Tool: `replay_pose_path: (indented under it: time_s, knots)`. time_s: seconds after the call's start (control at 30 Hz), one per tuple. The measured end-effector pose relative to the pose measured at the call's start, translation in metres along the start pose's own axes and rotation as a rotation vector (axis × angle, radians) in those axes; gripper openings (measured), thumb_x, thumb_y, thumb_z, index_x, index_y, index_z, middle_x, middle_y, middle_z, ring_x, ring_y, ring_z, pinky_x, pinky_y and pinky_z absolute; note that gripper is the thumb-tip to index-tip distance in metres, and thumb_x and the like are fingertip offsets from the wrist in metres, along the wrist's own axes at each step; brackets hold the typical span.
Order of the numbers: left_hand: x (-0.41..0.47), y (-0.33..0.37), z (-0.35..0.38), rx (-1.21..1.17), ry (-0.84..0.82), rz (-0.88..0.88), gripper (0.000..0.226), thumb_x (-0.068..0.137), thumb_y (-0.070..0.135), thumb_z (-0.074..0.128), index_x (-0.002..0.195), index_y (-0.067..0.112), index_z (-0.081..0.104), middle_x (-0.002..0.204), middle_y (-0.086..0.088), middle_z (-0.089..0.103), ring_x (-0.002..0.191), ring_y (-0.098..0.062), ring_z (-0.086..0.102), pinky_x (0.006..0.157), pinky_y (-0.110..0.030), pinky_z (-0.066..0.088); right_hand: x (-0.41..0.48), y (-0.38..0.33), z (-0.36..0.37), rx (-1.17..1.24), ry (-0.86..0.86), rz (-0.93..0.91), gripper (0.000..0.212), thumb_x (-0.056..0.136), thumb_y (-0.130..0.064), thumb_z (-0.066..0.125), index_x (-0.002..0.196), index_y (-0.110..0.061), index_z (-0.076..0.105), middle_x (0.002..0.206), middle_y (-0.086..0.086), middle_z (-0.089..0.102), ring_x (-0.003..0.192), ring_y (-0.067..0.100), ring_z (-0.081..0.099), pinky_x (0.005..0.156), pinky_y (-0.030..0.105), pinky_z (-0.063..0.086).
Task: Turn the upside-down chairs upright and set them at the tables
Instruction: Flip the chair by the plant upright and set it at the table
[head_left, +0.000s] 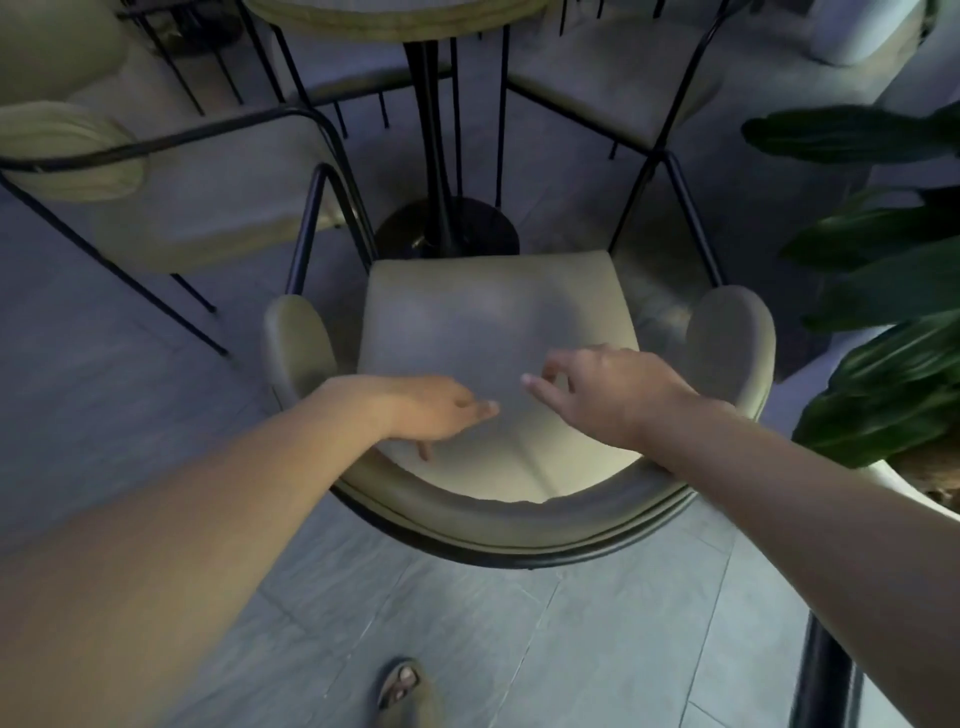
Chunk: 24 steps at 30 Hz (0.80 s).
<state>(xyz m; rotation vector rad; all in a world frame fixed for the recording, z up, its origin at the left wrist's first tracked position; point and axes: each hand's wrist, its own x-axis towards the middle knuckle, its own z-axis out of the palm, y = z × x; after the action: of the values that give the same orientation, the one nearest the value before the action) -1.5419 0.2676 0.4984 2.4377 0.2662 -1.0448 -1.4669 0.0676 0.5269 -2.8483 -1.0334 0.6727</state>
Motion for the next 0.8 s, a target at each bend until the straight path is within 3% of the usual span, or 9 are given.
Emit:
replay_pose_path:
  time_s: [0.1, 0.2, 0.3, 0.43, 0.6, 0.8]
  knots:
    - [-0.031, 0.008, 0.011, 0.179, 0.373, 0.135, 0.058, 0.099, 0.069, 0.020, 0.085, 0.028, 0.060, 0.079, 0.007, 0.056, 0.071, -0.009, 0.054, 0.061, -0.033, 0.038, -0.019, -0.009, 0.000, -0.003, 0.178, -0.032, 0.052, 0.101, -0.066, 0.029, 0.106, -0.028, 0.065, 0.101, -0.001, 0.070, 0.094, 0.028, 0.067, 0.077, 0.040, 0.053]
    - [-0.052, 0.018, 0.022, 0.256, 0.716, 0.165, 0.057, 0.103, 0.061, 0.019, 0.077, 0.026, 0.055, 0.072, 0.008, 0.050, 0.069, -0.018, 0.055, 0.063, -0.034, 0.038, -0.037, -0.014, 0.004, 0.085, 0.317, 0.008, 0.047, 0.101, -0.064, 0.034, 0.102, -0.029, 0.065, 0.094, -0.004, 0.069, 0.088, 0.027, 0.067, 0.070, 0.036, 0.050]
    - [-0.065, 0.029, 0.036, 0.296, 0.972, 0.142, 0.056, 0.105, 0.053, 0.024, 0.076, 0.024, 0.062, 0.075, 0.004, 0.059, 0.073, -0.025, 0.061, 0.073, -0.037, 0.039, -0.053, -0.011, 0.009, 0.139, 0.385, 0.101, 0.046, 0.100, -0.064, 0.032, 0.104, -0.031, 0.064, 0.095, -0.003, 0.070, 0.084, 0.027, 0.066, 0.070, 0.035, 0.047]
    - [-0.079, 0.032, 0.058, 0.205, 1.093, 0.140, 0.065, 0.104, 0.056, 0.022, 0.091, 0.022, 0.075, 0.096, 0.007, 0.070, 0.096, -0.018, 0.062, 0.092, -0.037, 0.042, -0.070, -0.013, 0.018, 0.093, 0.482, 0.119, 0.049, 0.101, -0.059, 0.028, 0.104, -0.031, 0.068, 0.099, -0.005, 0.072, 0.086, 0.024, 0.065, 0.076, 0.033, 0.042]
    - [-0.072, 0.038, 0.055, 0.152, 1.216, 0.212, 0.049, 0.104, 0.051, 0.036, 0.103, 0.022, 0.076, 0.113, 0.010, 0.071, 0.123, -0.013, 0.057, 0.104, -0.039, 0.039, -0.067, -0.006, 0.016, 0.168, 0.540, 0.145, 0.047, 0.100, -0.057, 0.027, 0.120, -0.037, 0.065, 0.117, -0.010, 0.070, 0.108, 0.019, 0.064, 0.093, 0.035, 0.044]
    - [-0.057, 0.046, 0.040, 0.149, 1.176, 0.202, 0.053, 0.103, 0.054, 0.030, 0.106, 0.026, 0.075, 0.110, 0.013, 0.073, 0.122, -0.010, 0.057, 0.105, -0.035, 0.038, -0.051, 0.007, 0.006, 0.155, 0.497, 0.156, 0.048, 0.098, -0.061, 0.023, 0.126, -0.044, 0.058, 0.124, -0.016, 0.066, 0.112, 0.014, 0.061, 0.075, 0.030, 0.036]
